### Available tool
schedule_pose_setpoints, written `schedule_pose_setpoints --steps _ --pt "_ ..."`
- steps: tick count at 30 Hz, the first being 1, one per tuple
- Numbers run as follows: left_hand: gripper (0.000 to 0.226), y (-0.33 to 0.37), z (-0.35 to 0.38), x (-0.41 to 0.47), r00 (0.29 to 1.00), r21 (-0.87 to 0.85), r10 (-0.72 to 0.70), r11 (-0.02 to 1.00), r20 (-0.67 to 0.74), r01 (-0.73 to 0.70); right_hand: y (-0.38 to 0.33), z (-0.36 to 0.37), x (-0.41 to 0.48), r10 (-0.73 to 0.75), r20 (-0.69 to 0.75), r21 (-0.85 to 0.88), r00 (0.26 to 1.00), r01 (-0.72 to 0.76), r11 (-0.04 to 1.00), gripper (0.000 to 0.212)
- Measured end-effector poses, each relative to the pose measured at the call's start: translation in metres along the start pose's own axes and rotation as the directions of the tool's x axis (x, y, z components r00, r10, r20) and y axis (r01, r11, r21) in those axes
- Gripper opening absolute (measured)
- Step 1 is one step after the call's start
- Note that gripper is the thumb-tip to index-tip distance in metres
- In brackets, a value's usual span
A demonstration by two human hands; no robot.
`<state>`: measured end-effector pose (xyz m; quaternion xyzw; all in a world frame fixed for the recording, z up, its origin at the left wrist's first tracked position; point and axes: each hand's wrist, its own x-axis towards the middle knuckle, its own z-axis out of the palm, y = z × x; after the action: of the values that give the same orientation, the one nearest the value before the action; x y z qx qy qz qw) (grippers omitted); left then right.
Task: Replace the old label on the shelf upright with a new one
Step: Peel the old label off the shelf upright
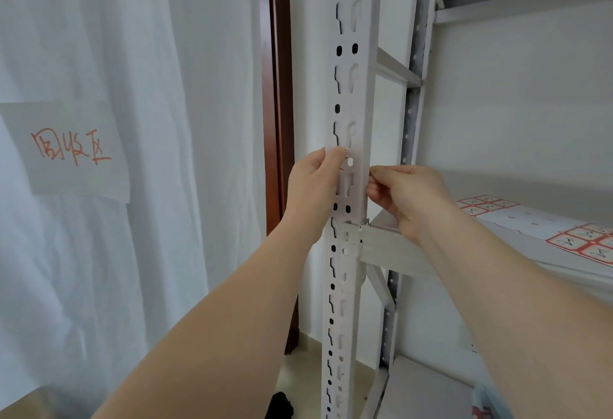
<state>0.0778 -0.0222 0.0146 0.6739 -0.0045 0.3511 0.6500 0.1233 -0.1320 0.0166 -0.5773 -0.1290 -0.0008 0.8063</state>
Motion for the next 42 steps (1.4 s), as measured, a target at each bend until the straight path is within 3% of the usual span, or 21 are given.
schedule_pose_setpoints --steps 5,15,24,34,42 --pt "0.029 -0.0018 0.0009 -0.0005 1.000 -0.061 -0.017 0.998 -0.002 0.017 0.0012 -0.0040 0.0026 -0.015 0.025 -0.016 1.000 0.016 1.000 0.012" --pt "0.027 -0.0032 0.0036 -0.0005 0.999 -0.045 0.002 0.999 -0.034 -0.004 -0.0016 -0.0041 -0.0024 0.003 0.017 0.119 1.000 -0.005 0.993 0.010" --pt "0.042 -0.0044 0.0044 0.0007 0.999 -0.035 0.018 0.999 -0.038 -0.020 0.0009 -0.0077 0.0003 -0.005 0.083 -0.007 0.997 0.005 1.000 0.016" --pt "0.034 -0.0011 0.0056 0.0021 0.997 -0.017 0.008 1.000 -0.072 -0.009 -0.0015 -0.0065 -0.0043 0.000 0.109 0.091 0.994 -0.010 0.996 0.014" --pt "0.027 -0.0009 0.0009 -0.0002 1.000 -0.010 -0.026 1.000 -0.011 0.026 -0.0034 -0.0060 -0.0065 -0.015 0.069 0.016 0.998 0.014 1.000 0.015"
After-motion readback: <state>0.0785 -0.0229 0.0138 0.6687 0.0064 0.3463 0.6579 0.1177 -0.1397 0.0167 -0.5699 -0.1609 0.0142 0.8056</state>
